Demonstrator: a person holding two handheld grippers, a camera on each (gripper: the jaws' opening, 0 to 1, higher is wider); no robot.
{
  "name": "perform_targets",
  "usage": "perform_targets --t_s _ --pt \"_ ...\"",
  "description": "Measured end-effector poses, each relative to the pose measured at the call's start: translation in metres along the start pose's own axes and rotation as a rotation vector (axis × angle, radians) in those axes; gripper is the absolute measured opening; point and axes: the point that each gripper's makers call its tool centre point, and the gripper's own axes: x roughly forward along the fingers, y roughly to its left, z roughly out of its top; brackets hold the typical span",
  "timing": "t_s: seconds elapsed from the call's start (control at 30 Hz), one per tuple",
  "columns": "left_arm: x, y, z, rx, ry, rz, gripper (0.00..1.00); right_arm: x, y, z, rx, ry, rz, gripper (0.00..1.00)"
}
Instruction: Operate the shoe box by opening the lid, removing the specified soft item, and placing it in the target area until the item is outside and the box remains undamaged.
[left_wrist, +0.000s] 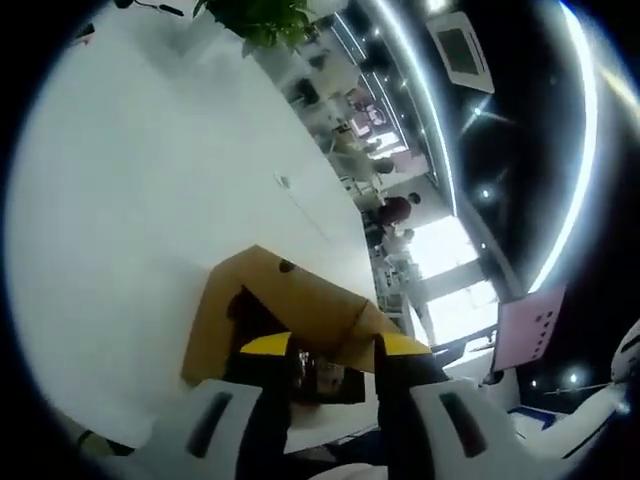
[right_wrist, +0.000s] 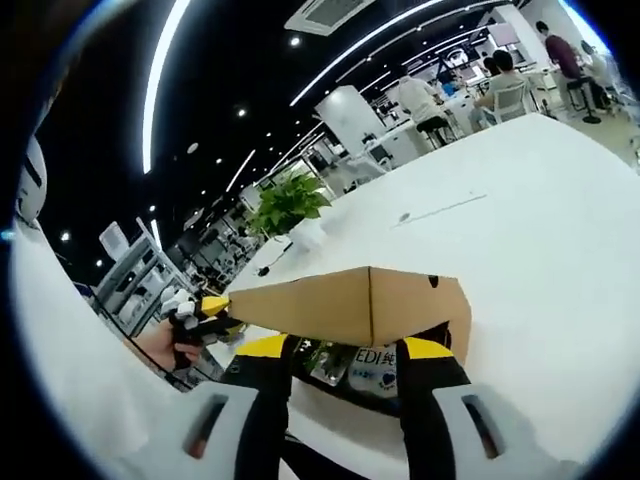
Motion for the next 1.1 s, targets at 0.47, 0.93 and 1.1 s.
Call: perform_targets --t_s 0.47,0.93,1.1 --pt "0.001 0.0 0.0 0.01 0.019 0.003 0.31 -0.007 -0.032 0.005 -0.454 -0.026 -0.323 0.34" --pt "0.005 -0.007 0.005 0.009 0.016 -0.011 0.31 0.006 -0.033 0.024 -0.681 -0.174 -0.45 0.28" --pt "0.006 -0.013 0.008 0.044 0.016 -0.013 0.3 0.013 -0.033 0.036 -0.757 -0.224 -0.497 0.27"
